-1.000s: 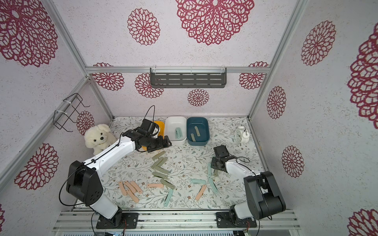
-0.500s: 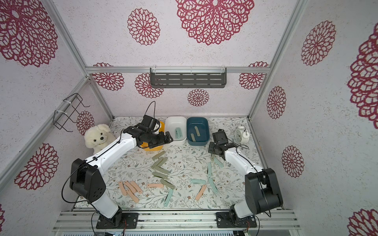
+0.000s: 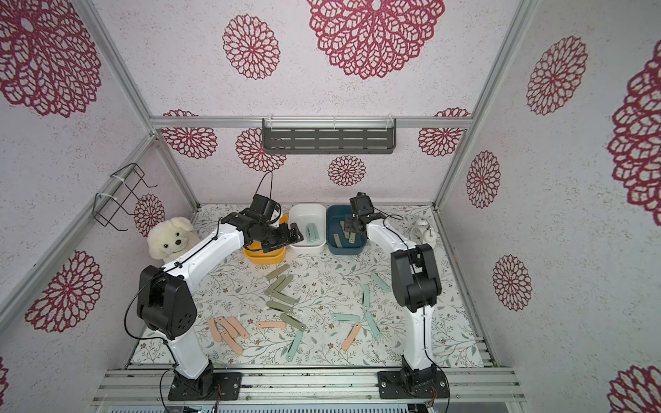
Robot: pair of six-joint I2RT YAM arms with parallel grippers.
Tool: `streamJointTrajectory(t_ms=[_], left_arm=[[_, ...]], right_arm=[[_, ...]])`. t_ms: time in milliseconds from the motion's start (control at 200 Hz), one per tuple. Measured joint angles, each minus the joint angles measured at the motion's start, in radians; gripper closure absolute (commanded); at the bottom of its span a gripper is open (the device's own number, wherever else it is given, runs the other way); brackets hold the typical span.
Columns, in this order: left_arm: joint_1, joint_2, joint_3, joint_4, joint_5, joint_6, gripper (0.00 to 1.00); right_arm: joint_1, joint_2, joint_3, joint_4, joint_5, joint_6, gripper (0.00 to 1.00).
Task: Place the fruit knives into the storage box by color
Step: Place the fruit knife in the storage box, then pick up the fruit knife from the center of the board.
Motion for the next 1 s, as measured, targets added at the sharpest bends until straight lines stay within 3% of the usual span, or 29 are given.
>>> streamJointTrajectory(t_ms=[280,560,730,1001], left_arm=[[0.011,0.004,0.000,-0.024,0.000,0.006,0.03],[0.023,-0.054,-0.068,-0.021,-0.009,-0.003,0.03],[0.023,-0.182,-0.192,-0.019,-0.031,-0.027,0.03],[0.023,-0.385,-0.458,0.014,-0.052,-0.092,0.03]], right_arm=[[0.015,0.252,0.275,-0.093,-0.017,-0.060,0.76],[0.025,0.231,0.334,-0.166,-0.040,-0.117,0.52],[0.047,0.077,0.193,-0.156,-0.045,-0.129,0.51],[0.230,-0.315,-0.298,-0.013,-0.094,-0.134,0.51]])
